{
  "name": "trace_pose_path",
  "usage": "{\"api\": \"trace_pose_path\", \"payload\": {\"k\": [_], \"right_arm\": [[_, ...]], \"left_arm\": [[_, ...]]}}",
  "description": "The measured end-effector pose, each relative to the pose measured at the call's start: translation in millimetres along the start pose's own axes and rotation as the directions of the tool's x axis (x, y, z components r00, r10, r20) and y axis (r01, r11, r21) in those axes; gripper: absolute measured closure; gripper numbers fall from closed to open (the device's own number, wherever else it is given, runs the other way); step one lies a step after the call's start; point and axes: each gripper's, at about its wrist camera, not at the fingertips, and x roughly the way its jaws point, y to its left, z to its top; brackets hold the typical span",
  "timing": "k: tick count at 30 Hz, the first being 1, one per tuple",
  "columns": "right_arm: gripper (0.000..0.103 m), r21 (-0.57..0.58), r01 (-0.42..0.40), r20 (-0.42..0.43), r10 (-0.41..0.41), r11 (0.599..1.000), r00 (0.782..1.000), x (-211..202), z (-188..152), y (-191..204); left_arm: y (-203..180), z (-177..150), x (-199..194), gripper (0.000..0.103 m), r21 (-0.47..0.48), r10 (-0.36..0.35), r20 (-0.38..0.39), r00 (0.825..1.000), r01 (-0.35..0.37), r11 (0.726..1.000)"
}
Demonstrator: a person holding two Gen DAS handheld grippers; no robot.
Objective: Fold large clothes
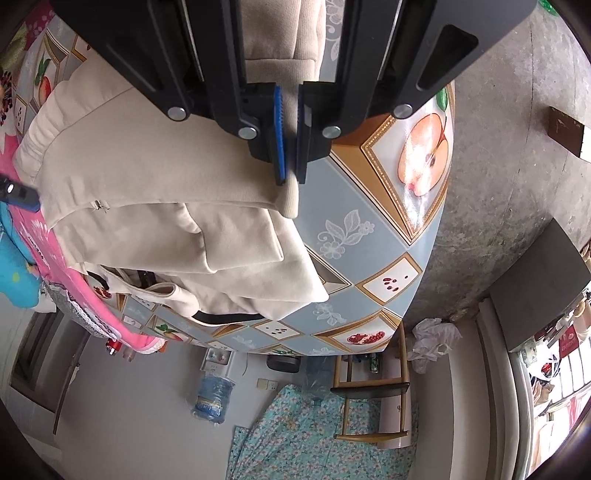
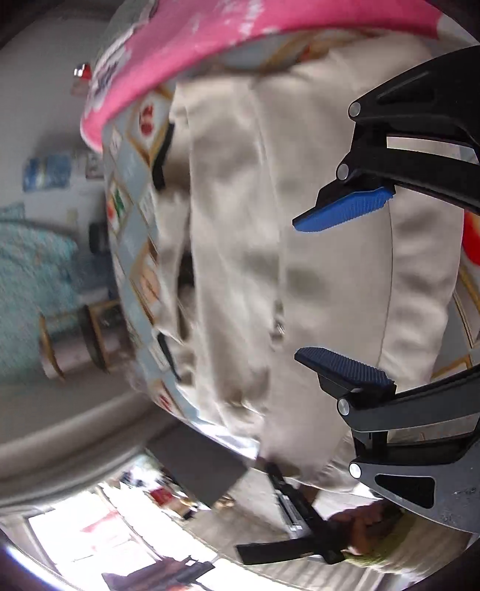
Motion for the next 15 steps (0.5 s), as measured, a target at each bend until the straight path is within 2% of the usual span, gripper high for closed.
{"api": "trace_pose_path", "payload": {"k": [2,3,4,5,7,8,10,15], "right_arm": [[0.042,-0.093,0.033,-0.089,-0.041,0.995,0.995,32.7,-1.0,25.2],[0.049,-0.118,0.060,-0.112,-0.074,0.991,0.991,45.1,-2.1,30.2],[0.052,-0.137,0.097,-0.127,-0.115,0.986,0.985,55.6,-3.9,34.6],[0.059,-0.148,0.118,-0.105,-0.134,0.982,0.985,58.6,-3.5,36.4],[0.097,-0.147,0.138,-0.078,-0.150,0.980,0.986,55.5,0.5,37.5],[0.100,-0.135,0.151,-0.072,-0.162,0.979,0.984,51.9,3.8,36.4],[0.100,-0.101,0.126,-0.032,-0.130,0.987,0.991,38.2,10.3,33.5],[0.101,-0.047,0.131,0.060,-0.128,0.990,0.990,23.0,24.5,31.0]], "left_arm": [[1.1,-0.1,-0.4,0.097,-0.009,-0.010,-0.002,1.000,0.010,1.000],[1.6,0.1,-0.7,0.095,-0.013,-0.013,-0.002,1.000,0.013,1.000],[1.9,0.0,-1.1,0.095,-0.015,-0.019,-0.002,1.000,0.019,1.000],[1.9,-0.3,-2.1,0.094,-0.017,-0.025,0.000,1.000,0.025,1.000],[2.0,-0.7,-4.5,0.094,-0.015,-0.038,0.006,0.999,0.038,0.999],[2.2,-0.9,-6.4,0.093,-0.012,-0.044,0.011,0.999,0.045,0.999],[3.2,-0.4,-14.6,0.092,-0.019,-0.055,0.034,0.998,0.056,0.998],[1.2,3.6,-50.6,0.089,-0.028,-0.095,0.161,0.982,0.100,0.995]]}}
